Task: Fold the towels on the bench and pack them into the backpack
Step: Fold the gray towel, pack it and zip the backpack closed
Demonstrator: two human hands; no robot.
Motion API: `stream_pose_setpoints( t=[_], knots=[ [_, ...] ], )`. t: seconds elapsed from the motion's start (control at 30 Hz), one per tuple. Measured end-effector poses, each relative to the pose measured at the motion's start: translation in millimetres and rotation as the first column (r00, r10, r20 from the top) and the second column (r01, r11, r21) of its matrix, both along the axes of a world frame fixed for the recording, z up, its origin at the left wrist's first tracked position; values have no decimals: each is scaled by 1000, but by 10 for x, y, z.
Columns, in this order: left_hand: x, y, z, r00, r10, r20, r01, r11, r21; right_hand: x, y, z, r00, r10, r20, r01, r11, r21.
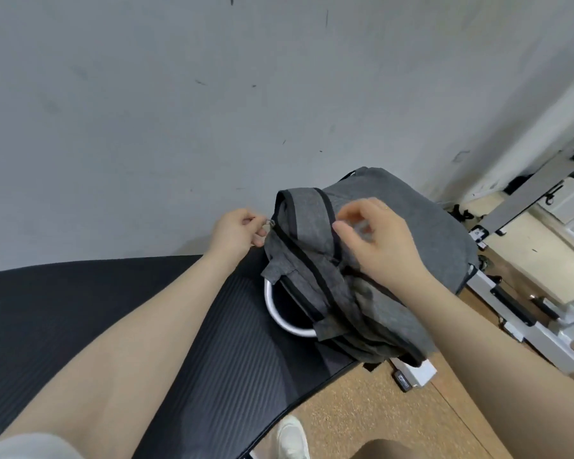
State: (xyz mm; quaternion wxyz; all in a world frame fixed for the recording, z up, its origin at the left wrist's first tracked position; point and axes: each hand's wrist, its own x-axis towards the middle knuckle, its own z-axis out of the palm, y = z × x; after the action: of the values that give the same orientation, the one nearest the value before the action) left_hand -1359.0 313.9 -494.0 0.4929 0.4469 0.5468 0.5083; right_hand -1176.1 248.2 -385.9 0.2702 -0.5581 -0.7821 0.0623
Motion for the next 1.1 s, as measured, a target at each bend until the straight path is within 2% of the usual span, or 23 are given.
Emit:
stream_pose_setpoints(
  t=[0.07, 0.17, 0.23, 0.33, 0.47, 0.6, 0.73, 0.8, 0.87, 0.9, 0.93, 1.0, 1.03, 1.1],
  knots=[
    [-8, 60, -25, 997, -14, 70, 14, 1000, -4, -198, 325, 130, 997, 71, 5, -70, 994, -89],
    [-25, 144, -89, 998, -45, 54, 44, 999, 22, -421, 842, 131, 968, 184, 168, -127, 944, -305],
    [-59, 191, -95, 998, -68, 14, 67, 997, 47, -545, 1127, 74, 919, 286, 273, -143, 885, -443],
    [-80, 258, -34, 996, -89, -31, 91, 993, 78, -699, 1435, 63, 822, 459, 338, -178, 770, -613],
    [-79, 396, 88, 998, 17, -65, -14, 999, 48, -810, 1751, 84, 707, 604, 369, -180, 657, -732],
    [-5, 465, 192, 989, 132, 73, -128, 990, -53, -805, 1961, -47, 795, 566, 217, -245, 628, -738],
    [180, 324, 283, 926, 285, 247, -236, 949, -209, -749, 2002, -89, 767, 614, 189, -315, 616, -722],
    [234, 248, 349, 895, 341, 286, -261, 923, -284, -713, 2020, -39, 812, 560, 162, -350, 691, -633],
    [275, 214, 440, 921, 308, 239, -224, 920, -322, -610, 2088, 47, 927, 350, 133, -238, 825, -513],
    [300, 212, 492, 930, 293, 223, -208, 917, -340, -520, 2130, 79, 956, 229, 182, -119, 872, -474],
    [325, 218, 540, 928, 300, 223, -206, 908, -364, -414, 2163, 93, 942, 144, 304, 13, 889, -458],
    [366, 242, 613, 907, 342, 245, -216, 879, -425, -219, 2171, 75, 822, 112, 558, 218, 843, -491],
    [384, 251, 613, 904, 360, 231, -224, 858, -461, -159, 2149, 56, 785, 134, 605, 256, 819, -513],
    [407, 260, 632, 897, 379, 227, -203, 809, -551, -137, 2122, 58, 809, 199, 552, 197, 795, -574]
  ],
)
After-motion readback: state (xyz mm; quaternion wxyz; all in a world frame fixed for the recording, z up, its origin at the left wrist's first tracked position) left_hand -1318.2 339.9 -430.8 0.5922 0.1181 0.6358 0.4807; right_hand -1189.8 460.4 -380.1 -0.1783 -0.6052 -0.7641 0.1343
